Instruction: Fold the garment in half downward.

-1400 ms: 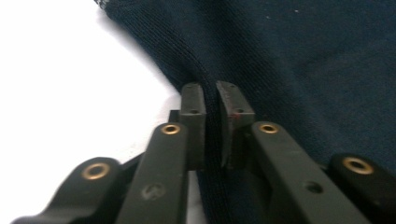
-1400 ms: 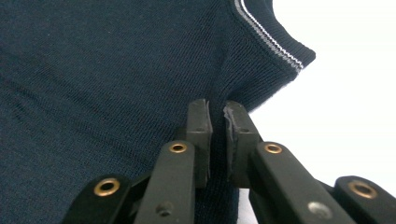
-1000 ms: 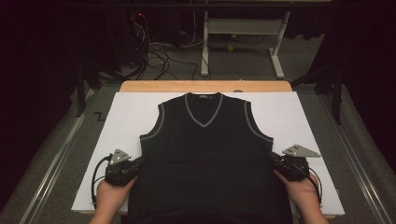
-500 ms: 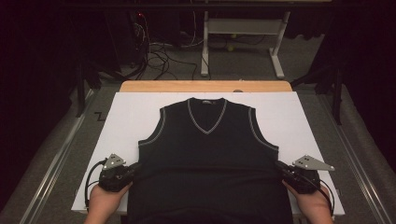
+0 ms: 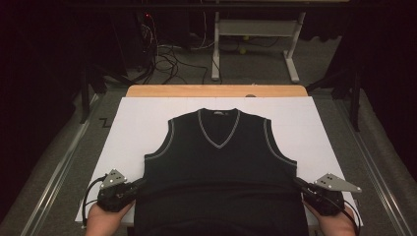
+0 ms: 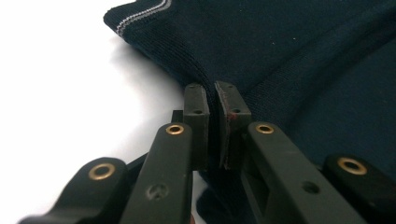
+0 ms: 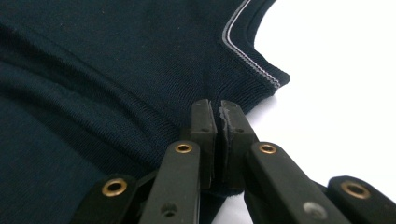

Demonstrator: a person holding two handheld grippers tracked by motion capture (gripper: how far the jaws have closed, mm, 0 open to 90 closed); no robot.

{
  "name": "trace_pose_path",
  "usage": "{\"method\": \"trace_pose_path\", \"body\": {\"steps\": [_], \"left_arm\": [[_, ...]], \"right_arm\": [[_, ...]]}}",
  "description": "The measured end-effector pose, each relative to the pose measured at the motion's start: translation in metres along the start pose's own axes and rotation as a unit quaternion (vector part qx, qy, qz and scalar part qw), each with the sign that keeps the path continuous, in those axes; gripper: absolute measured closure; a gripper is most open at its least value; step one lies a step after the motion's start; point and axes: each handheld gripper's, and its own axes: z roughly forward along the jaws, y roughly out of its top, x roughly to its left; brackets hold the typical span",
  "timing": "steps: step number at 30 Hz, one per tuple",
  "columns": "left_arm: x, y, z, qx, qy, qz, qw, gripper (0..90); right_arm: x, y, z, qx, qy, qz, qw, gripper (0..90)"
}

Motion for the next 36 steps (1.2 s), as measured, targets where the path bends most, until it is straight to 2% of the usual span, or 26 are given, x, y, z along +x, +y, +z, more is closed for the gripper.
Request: {"method": "trace_pose_path", "body": {"steps": [5, 7, 12, 18, 23, 32, 34, 35, 36], "left_arm": [[-0.007, -0.007, -0.006, 0.006, 0.006, 0.011, 0.9999, 79.6], [-0.008, -0.01, -0.009, 0.005, 0.007, 0.009, 0.9999, 79.6], [-0.014, -0.018, -0.015, 0.01, -0.001, 0.011, 0.9999, 79.6], [-0.02, -0.026, -0.021, 0.013, 0.0, 0.015, 0.9998, 79.5], [-0.023, -0.031, -0.025, 0.016, -0.004, 0.017, 0.9997, 79.5], [-0.024, -0.035, -0.027, 0.02, -0.011, 0.018, 0.9996, 79.0], [-0.022, -0.036, -0.024, 0.018, -0.018, 0.01, 0.9996, 74.1], [-0.02, -0.036, -0.024, 0.016, -0.02, 0.007, 0.9996, 65.8], [-0.018, -0.035, -0.024, 0.007, -0.024, 0.003, 0.9997, 65.8]], "right_arm": [[0.004, -0.007, -0.009, -0.002, 0.0, -0.006, 1.0, 86.4], [0.006, -0.009, -0.013, -0.001, 0.002, -0.004, 1.0, 86.4], [0.01, -0.017, -0.021, 0.003, 0.007, -0.01, 0.9999, 86.3], [0.012, -0.022, -0.029, 0.003, 0.013, -0.01, 0.9999, 86.3], [0.013, -0.028, -0.036, 0.001, 0.019, -0.009, 0.9998, 86.3], [0.016, -0.034, -0.04, 0.007, 0.027, -0.01, 0.9996, 85.8], [0.015, -0.034, -0.04, 0.006, 0.028, -0.009, 0.9996, 82.7], [0.015, -0.033, -0.039, 0.002, 0.027, -0.005, 0.9996, 75.4], [0.015, -0.033, -0.039, 0.002, 0.027, -0.005, 0.9996, 75.4]]}}
